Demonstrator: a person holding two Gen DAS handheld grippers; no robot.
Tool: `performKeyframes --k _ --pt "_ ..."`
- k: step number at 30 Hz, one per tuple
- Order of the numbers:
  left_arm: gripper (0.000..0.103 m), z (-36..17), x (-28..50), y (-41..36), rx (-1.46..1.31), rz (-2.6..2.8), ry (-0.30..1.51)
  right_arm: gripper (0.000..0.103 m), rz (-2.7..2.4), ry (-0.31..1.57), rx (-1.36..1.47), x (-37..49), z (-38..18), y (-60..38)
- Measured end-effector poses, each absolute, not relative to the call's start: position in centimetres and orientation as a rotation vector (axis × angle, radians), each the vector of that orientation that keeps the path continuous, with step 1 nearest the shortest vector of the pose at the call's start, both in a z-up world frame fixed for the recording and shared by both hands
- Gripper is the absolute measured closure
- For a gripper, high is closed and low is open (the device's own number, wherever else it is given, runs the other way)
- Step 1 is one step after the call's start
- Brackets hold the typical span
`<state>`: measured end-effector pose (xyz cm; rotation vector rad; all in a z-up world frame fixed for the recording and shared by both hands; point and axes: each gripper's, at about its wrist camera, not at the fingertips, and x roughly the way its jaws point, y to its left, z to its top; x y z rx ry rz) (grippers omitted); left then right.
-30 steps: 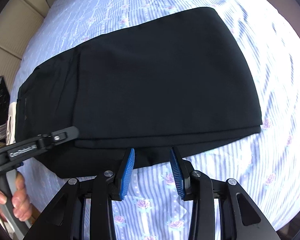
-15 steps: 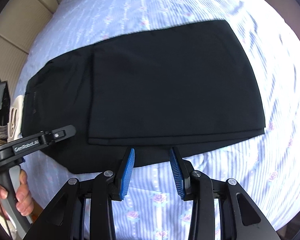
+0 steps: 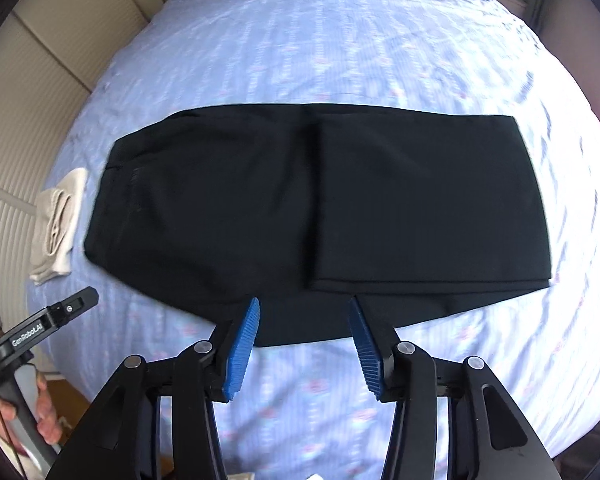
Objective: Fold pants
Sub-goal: 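Open both tools and move them back from the folded trousers, then grasp the folded black trousers' edge with the left tool and lift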
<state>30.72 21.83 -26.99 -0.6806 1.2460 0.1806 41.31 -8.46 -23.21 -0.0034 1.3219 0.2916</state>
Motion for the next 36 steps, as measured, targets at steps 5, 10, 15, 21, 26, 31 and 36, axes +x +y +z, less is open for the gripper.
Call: performKeyframes --k 5,10,15,21,26,31,36 --pt "0.034 -28.5 29.6 27.5 -0.754 0.176 1.241 0.051 0.321 1.33 -0.04 39.6 -22.5 -2.5" --pt "0.034 -31.6 29.8 31.7 -0.917 0.156 1.217 0.046 0.326 1.324 -0.116 39.3 -22.6 3.4" --pt "0.034 -34.9 31.6 33.4 -0.96 0.149 1.231 0.046 0.3 1.342 -0.158 40.7 -24.0 7.3" --pt "0.034 -37.1 33.8 34.4 -0.949 0.143 1.246 0.046 0.283 1.362 -0.197 41.9 -25.8 10.6" --pt "0.026 -38.7 34.6 35.1 -0.998 0.121 1.253 0.046 0.263 1.396 -0.179 42.6 -27.3 12.2" --pt "0.022 -39.4 35.5 35.6 -1.035 0.118 1.241 0.046 0.273 1.418 -0.162 43.0 -27.9 13.6" --pt "0.036 -38.1 37.5 35.5 -0.974 0.086 1.182 0.046 0.264 1.418 -0.157 42.9 -27.8 13.1"
